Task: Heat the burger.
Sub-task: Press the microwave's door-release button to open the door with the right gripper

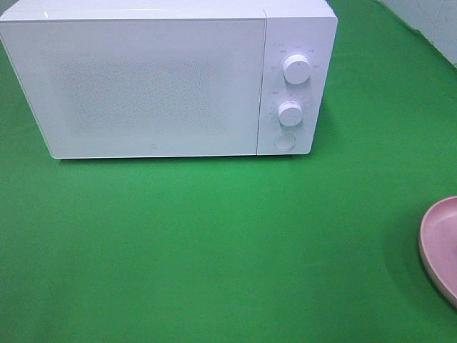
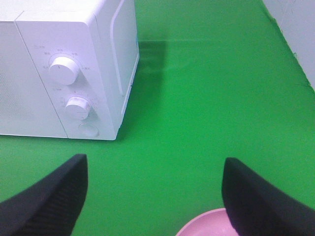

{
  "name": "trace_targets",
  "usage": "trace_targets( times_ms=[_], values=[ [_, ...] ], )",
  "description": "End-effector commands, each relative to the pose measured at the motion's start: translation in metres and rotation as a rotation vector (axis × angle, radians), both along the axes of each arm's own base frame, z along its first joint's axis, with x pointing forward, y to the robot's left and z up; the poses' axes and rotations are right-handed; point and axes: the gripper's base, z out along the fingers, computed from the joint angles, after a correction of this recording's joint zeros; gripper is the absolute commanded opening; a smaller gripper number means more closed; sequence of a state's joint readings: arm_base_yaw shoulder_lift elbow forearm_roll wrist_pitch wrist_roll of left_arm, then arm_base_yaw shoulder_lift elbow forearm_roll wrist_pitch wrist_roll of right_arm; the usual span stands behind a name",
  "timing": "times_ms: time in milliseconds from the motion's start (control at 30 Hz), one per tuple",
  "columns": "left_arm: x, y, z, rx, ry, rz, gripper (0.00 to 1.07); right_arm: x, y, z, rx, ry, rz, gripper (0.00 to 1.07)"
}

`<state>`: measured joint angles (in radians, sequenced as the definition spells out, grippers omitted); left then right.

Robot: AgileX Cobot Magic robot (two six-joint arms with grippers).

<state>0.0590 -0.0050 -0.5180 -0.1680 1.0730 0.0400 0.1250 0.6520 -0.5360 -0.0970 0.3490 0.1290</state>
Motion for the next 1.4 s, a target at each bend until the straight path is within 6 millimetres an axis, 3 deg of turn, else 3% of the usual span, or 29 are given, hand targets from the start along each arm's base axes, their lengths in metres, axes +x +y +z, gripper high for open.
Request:
trace_targets(
  times_ms=[33, 100, 633, 900, 1400],
  values=[
    [-0.003, 0.0, -0.001, 0.002, -0.029, -0.001, 1.0, 0.008, 0.001, 0.002, -0.004, -0.02, 0.0, 0.73],
    [-0.003, 0.0, -0.001, 0.002, -0.029, -0.001, 1.0, 0.021, 0.003, -0.006, -0.005, -0.02, 0.009, 0.73],
    [-0.003, 0.0, -0.001, 0.002, -0.029, -0.001, 1.0, 0.053, 0.011, -0.052, 0.009, -0.131, 0.06, 0.73],
    [-0.003, 0.0, -0.001, 0.002, -0.029, -0.001, 1.0, 0.078, 0.016, -0.074, -0.011, -0.143, 0.09, 0.73],
    [-0.002, 0.0, 0.0, 0.002, -0.023, -0.001, 1.0, 0.084, 0.028, -0.104, -0.108, -0.226, 0.041, 0.73]
  ],
)
